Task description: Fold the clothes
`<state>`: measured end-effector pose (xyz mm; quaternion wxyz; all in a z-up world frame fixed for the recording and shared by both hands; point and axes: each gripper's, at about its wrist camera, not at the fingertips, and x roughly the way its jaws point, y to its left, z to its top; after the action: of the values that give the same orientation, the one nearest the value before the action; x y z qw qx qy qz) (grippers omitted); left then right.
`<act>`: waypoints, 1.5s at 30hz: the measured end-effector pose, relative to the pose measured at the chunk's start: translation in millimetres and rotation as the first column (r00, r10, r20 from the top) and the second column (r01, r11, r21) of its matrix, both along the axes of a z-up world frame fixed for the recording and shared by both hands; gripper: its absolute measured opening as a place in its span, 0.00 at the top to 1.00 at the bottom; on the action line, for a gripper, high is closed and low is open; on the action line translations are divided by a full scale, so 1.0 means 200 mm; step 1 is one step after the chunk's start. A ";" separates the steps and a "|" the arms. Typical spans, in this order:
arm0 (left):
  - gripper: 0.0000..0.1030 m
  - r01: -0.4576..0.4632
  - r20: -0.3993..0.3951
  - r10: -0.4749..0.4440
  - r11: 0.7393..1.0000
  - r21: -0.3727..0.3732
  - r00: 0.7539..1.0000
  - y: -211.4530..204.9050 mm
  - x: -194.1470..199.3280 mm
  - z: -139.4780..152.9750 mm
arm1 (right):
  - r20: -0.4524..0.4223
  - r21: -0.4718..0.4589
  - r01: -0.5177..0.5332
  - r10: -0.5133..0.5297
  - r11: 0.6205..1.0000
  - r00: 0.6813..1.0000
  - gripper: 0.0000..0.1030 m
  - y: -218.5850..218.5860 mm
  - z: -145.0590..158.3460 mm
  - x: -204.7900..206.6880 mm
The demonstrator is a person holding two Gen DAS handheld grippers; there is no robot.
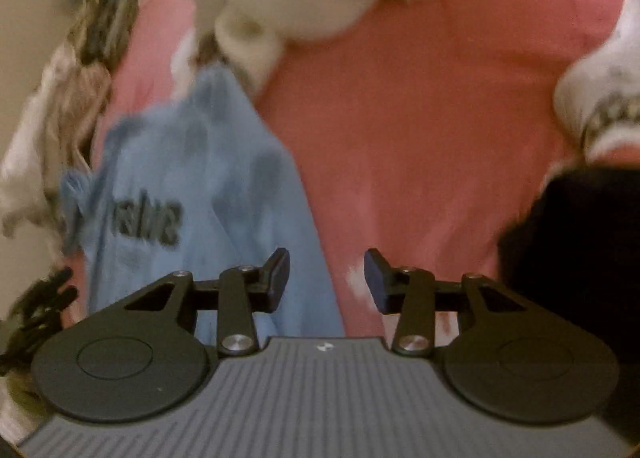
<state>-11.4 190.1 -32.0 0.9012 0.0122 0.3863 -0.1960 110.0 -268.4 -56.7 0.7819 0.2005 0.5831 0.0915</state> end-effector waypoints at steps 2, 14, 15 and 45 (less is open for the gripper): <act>0.48 0.014 -0.032 -0.014 1.000 -0.003 0.999 -0.06 -0.09 -0.01 | -0.031 0.003 -0.023 0.023 1.000 0.999 0.61 0.08 -0.05 -0.04; 0.41 -0.271 -0.130 0.278 0.960 0.067 0.952 0.22 -0.03 -0.07 | 0.178 0.128 -0.024 0.001 0.991 0.984 0.56 0.13 0.02 0.17; 0.41 -0.299 -0.146 0.308 0.951 0.079 0.940 0.24 -0.02 -0.09 | 0.181 0.158 -0.019 -0.010 0.987 0.983 0.54 0.14 0.02 0.24; 0.34 -0.215 0.027 0.214 0.952 0.216 0.976 -0.13 1.20 -0.20 | 0.108 0.288 -0.057 0.026 0.956 0.994 0.50 0.32 -0.17 0.56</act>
<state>227.9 165.0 -72.7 0.9110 0.0693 0.4031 -0.0534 222.7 -203.5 -90.8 0.7710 0.2959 0.5262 0.2027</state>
